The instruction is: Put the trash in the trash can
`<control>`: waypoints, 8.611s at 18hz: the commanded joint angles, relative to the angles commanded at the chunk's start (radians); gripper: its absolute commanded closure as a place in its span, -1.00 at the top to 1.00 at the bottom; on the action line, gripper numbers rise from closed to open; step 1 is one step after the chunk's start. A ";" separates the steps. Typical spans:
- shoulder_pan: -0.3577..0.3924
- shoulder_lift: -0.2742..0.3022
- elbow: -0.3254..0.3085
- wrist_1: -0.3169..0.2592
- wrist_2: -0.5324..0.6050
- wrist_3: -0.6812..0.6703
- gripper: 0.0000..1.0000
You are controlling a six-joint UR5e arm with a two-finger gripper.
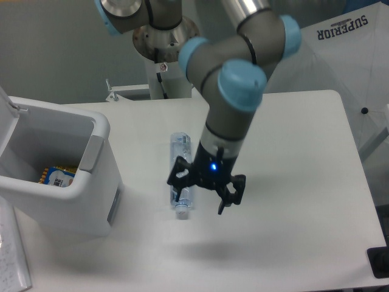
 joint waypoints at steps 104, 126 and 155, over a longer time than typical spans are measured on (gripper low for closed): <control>-0.206 0.368 -0.031 0.325 -0.676 -0.052 -0.93; -0.119 0.350 -0.153 0.369 -0.666 0.092 1.00; 0.149 -0.101 0.258 0.106 0.186 0.495 1.00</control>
